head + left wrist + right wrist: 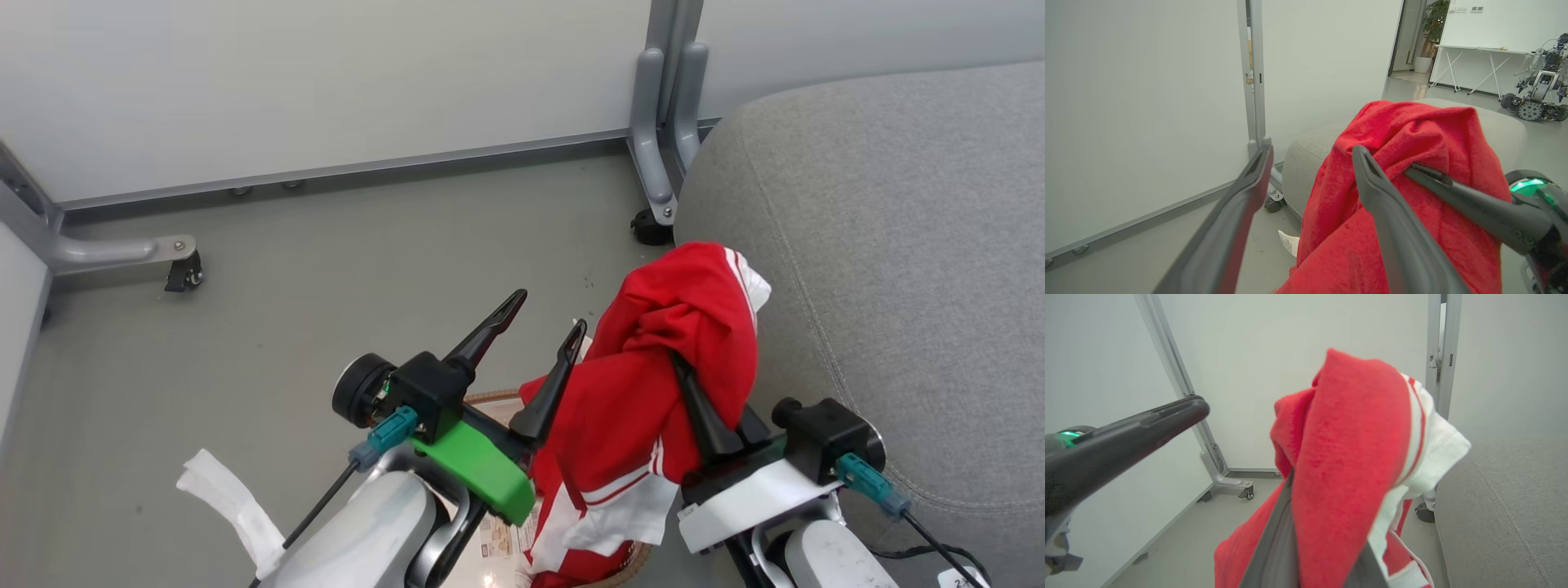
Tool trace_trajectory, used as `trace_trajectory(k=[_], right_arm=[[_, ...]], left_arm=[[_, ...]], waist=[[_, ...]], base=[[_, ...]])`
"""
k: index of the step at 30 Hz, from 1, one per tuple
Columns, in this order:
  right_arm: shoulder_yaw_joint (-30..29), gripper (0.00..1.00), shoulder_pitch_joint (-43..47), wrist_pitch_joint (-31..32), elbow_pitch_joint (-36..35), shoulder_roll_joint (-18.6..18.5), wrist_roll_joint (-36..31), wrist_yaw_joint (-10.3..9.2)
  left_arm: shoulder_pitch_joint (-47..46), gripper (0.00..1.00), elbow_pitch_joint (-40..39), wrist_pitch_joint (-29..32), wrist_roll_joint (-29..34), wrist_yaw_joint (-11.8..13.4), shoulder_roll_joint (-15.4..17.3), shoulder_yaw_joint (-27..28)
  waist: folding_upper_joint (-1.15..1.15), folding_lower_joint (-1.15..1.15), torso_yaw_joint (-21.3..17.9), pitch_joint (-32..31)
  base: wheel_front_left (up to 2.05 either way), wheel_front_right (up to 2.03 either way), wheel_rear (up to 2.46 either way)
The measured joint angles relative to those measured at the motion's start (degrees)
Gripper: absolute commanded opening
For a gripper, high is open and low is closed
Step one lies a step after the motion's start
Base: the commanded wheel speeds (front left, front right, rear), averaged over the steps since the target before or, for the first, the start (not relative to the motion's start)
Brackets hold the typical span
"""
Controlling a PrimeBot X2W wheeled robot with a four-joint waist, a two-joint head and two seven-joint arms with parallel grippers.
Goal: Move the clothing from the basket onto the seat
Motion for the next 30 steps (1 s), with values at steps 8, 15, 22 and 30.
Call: trace_trajectory(k=[8, 15, 22, 30], right_arm=[[-3.69, 0.00, 0.05, 0.00, -2.47, -0.01, -0.88, 0.00], [-5.13, 0.00, 0.08, 0.00, -6.19, -0.02, -1.46, 0.00], [-6.05, 0.00, 0.88, 0.00, -10.67, -0.03, -2.04, 0.00], [-8.56, 0.00, 3.36, 0.00, -14.59, -0.07, -1.82, 0.00]], left_arm=[[6.89, 1.00, -3.69, -0.30, 6.33, -1.32, 1.91, 4.27], [14.10, 1.00, -7.95, -0.31, 12.83, -2.68, 0.43, 9.59], [18.37, 1.00, -11.13, -0.31, 18.37, -4.22, -0.67, 14.49], [18.63, 1.00, -12.12, -0.31, 22.19, -6.04, -0.78, 16.63]], waist=[[0.00, 0.00, -2.75, 1.33], [0.00, 0.00, -6.89, 2.39], [0.00, 0.00, -12.06, 4.00], [0.00, 0.00, -17.87, 6.70]], base=[[0.00, 0.00, 0.00], [0.00, 0.00, 0.00], [0.00, 0.00, 0.00], [0.00, 0.00, 0.00]])
